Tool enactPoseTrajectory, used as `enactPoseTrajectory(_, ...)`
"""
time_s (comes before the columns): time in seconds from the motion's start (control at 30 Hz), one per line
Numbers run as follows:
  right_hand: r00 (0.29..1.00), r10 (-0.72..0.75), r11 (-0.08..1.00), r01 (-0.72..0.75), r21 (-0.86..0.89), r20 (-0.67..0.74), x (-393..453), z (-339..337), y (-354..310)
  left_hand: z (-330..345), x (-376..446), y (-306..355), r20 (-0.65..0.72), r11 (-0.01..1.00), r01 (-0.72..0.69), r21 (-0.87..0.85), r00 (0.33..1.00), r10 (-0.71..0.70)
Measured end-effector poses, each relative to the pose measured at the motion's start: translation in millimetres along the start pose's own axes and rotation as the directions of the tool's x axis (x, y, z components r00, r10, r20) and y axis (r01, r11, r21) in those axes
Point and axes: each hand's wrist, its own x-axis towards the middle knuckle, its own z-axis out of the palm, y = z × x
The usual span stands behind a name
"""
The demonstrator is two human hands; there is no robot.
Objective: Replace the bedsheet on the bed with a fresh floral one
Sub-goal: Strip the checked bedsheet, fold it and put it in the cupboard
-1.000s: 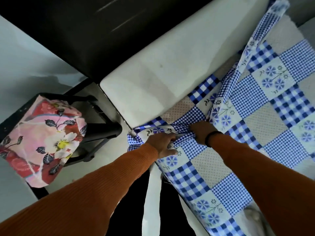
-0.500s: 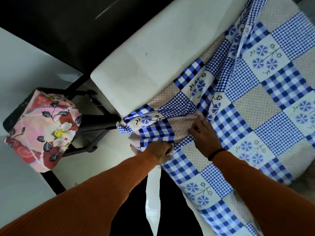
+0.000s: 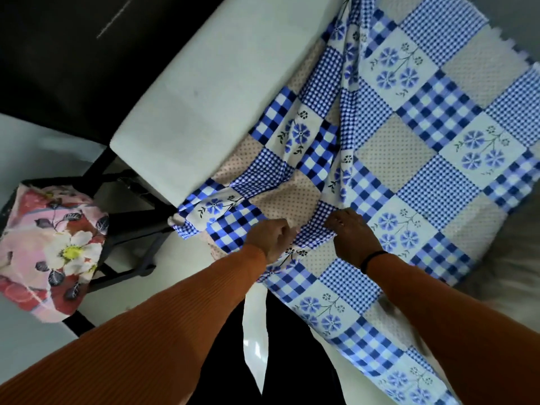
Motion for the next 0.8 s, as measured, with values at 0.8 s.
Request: enactPoseTrajectory(0.8, 0.635, 0.766, 0.572, -0.599, 0.560, -0.103, 281.4, -141.4, 68.3, -250.7, 296.8, 84.3, -0.141, 0.929, -0.312, 0.197, 0.929, 0.342)
